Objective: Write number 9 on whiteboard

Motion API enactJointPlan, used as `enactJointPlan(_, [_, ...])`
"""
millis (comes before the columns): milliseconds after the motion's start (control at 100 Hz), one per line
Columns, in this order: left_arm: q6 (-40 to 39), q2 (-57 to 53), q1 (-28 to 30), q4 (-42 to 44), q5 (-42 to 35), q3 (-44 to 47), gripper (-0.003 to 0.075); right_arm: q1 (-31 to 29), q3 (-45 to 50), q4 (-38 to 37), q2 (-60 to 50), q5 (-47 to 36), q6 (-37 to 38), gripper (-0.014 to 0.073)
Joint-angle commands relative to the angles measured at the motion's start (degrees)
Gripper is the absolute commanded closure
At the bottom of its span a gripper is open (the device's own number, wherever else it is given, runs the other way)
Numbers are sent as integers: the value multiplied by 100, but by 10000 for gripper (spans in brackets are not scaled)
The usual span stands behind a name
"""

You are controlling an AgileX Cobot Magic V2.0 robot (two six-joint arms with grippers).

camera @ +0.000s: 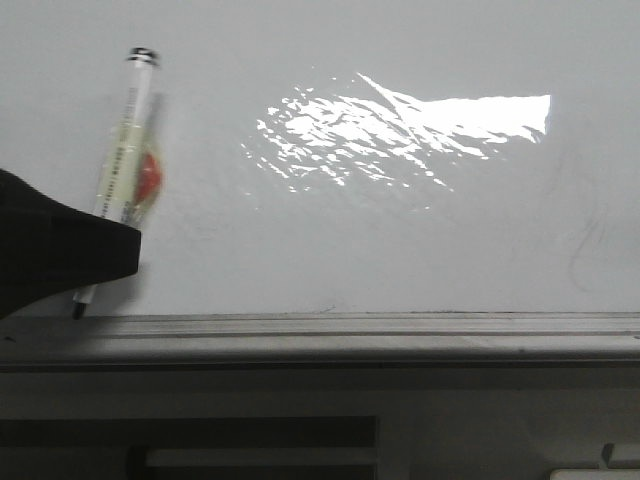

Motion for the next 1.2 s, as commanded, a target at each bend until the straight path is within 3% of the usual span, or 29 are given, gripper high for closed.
enactJointPlan(0, [-56,-16,-24,-86,-305,-144,741,566,-144,-28,190,-452,-23,655])
enactJointPlan(200, [-56,-66,-24,92,-279,-144,741,1941,-265,-125,1000,-372,-309,655])
enactJointPlan(320, [-56,-211,-24,913,-281,-144,741,2672,-562,-86,1809,-431,-665,633])
enactJointPlan(500, [-56,-487,-24,2820,-293,-144,741,3772,-1454,-7,2909,-700,-665,334])
enactJointPlan(580, [-56,-531,-24,3685,-335,-144,741,4129,-1870,-7,3363,-850,-665,272])
enactJointPlan(730, [-56,-531,-24,5161,-466,-144,741,4553,-2477,-7,4038,-1018,-665,271])
enactJointPlan(930, [-56,-531,-24,5189,-413,-144,741,4657,-2840,257,4739,-1146,-665,286])
enactJointPlan(1190, [-56,-531,-24,5189,-413,-144,741,4773,-2956,505,5142,-1207,-665,475])
